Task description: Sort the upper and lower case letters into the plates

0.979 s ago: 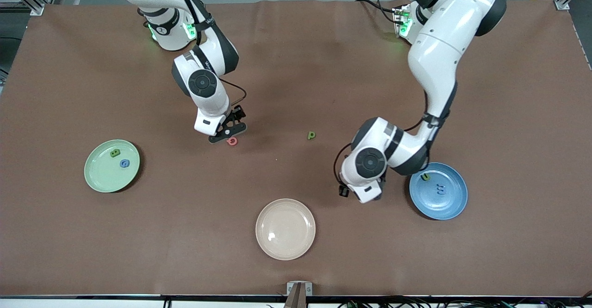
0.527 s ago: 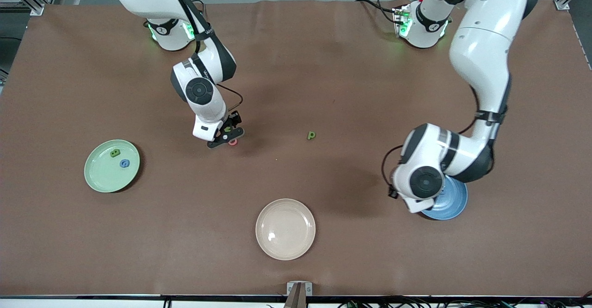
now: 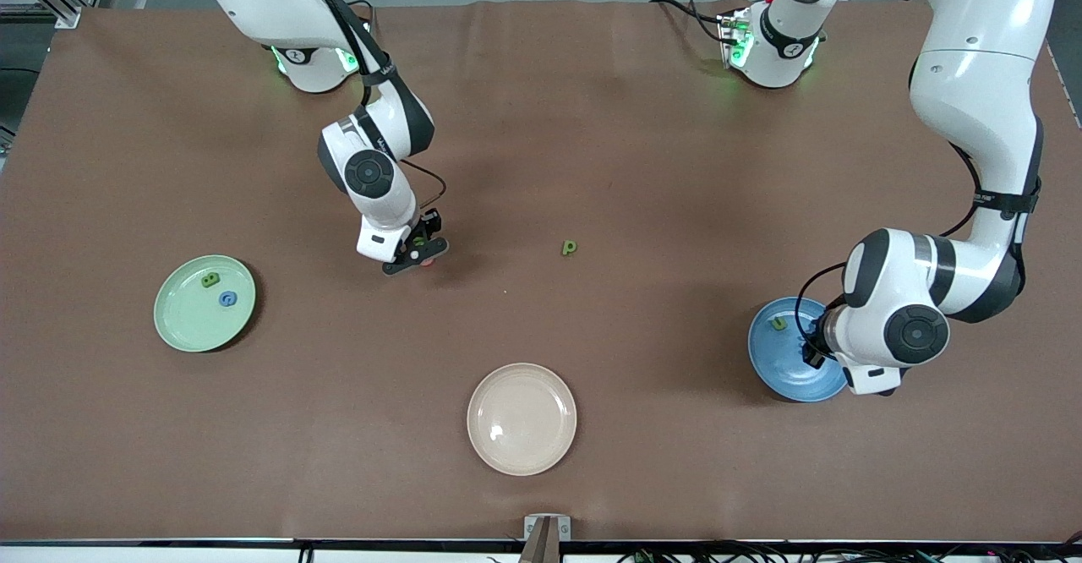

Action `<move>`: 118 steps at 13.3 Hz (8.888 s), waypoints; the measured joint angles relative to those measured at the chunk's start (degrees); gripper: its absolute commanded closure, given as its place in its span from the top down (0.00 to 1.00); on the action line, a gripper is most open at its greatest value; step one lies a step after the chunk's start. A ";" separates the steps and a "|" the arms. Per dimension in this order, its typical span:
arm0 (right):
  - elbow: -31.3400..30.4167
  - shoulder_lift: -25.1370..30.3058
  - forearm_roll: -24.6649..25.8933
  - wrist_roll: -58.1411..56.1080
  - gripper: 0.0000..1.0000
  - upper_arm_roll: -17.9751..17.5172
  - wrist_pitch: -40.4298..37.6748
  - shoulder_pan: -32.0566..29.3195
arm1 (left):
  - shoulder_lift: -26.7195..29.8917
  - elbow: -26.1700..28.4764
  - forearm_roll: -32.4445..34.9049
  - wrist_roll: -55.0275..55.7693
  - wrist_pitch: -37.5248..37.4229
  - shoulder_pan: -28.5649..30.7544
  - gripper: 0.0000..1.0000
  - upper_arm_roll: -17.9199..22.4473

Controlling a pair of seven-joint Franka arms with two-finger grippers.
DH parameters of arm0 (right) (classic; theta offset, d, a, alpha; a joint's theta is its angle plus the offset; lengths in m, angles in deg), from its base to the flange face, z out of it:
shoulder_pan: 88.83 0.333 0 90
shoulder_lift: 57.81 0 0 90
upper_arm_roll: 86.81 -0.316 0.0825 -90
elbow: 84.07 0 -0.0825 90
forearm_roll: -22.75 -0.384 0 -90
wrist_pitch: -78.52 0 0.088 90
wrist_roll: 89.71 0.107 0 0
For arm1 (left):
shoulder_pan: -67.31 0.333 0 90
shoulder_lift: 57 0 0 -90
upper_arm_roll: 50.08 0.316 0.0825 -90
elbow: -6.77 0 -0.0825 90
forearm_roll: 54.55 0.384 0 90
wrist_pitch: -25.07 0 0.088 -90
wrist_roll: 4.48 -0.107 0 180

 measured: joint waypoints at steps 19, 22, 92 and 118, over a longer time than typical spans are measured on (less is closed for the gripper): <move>-0.82 0.13 -0.21 0.15 0.19 -0.47 -0.57 0.17 | 1.54 10.46 1.76 37.34 13.82 -21.39 0.90 -11.08; -0.81 0.15 -0.21 0.19 0.15 -0.44 -0.59 0.10 | 1.55 11.56 4.49 45.70 16.27 -25.56 0.88 -11.10; 0.81 0.64 -7.02 28.60 0.97 -0.94 2.83 1.08 | 40.35 -0.24 -12.80 -67.39 -26.36 6.66 1.00 4.92; 3.30 -2.59 -6.83 27.26 0.23 1.95 4.39 -0.05 | 44.48 4.48 -17.62 -67.83 -26.44 1.07 1.00 8.20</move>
